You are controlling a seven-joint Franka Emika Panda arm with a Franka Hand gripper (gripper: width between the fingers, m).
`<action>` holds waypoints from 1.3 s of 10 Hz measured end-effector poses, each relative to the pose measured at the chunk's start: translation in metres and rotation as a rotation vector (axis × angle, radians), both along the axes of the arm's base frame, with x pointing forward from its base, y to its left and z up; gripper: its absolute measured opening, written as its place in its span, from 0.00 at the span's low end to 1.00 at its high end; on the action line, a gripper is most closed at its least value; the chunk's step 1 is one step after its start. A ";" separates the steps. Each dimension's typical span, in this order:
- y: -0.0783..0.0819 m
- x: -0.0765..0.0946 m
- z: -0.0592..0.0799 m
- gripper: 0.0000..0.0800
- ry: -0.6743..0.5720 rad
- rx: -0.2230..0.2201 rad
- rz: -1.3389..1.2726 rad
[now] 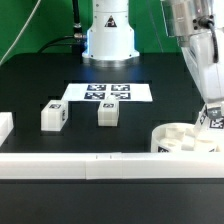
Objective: Assemble stool
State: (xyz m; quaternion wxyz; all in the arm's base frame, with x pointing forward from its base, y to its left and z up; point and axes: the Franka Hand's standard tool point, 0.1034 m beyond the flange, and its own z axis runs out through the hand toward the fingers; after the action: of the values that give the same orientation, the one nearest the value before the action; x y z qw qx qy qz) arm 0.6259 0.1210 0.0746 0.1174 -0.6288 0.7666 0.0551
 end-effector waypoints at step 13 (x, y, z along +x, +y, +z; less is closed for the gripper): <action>0.003 0.011 0.030 0.81 -0.091 0.051 -0.175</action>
Offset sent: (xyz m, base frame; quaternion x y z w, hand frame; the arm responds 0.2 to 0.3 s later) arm -0.0052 -0.0035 -0.0068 0.0337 0.0291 0.2437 0.9688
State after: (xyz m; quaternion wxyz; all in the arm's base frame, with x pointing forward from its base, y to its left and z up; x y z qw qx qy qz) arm 0.6369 0.1244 0.1047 0.1722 -0.5583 0.8108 0.0356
